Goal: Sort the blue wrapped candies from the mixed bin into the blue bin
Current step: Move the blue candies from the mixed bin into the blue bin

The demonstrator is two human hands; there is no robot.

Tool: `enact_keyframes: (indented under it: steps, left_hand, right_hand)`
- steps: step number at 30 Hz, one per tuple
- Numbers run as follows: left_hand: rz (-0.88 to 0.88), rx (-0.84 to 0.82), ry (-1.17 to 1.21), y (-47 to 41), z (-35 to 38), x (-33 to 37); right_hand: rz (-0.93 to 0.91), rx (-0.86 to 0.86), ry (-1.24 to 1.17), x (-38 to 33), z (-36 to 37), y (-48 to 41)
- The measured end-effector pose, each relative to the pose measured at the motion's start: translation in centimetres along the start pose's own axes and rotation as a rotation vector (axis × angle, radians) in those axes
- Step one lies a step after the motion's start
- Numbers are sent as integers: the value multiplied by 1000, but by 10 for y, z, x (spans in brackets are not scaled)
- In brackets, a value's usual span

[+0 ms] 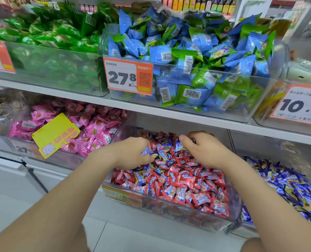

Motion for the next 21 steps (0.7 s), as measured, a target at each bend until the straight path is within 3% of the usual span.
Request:
enact_keyframes:
  steps: [12, 16, 21]
  left_hand:
    - [80, -34, -54, -6, 3, 1]
    - [49, 98, -3, -2, -7, 2]
    - [-55, 240, 138, 7, -18, -9]
  right_hand:
    - [-87, -108, -162, -11, 11, 12]
    - [-86, -99, -115, -24, 26, 19]
    - [-136, 44, -43, -43, 35, 16]
Point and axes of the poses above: each hand's wrist, its own y-axis away from the middle knuckle, its own z-axis out of the palm, x = y × z, the point moved 3 cm from there along -y, towards the middle knuckle, and after that the axes turned 8 degrees about -y, right-handed, at the moved point
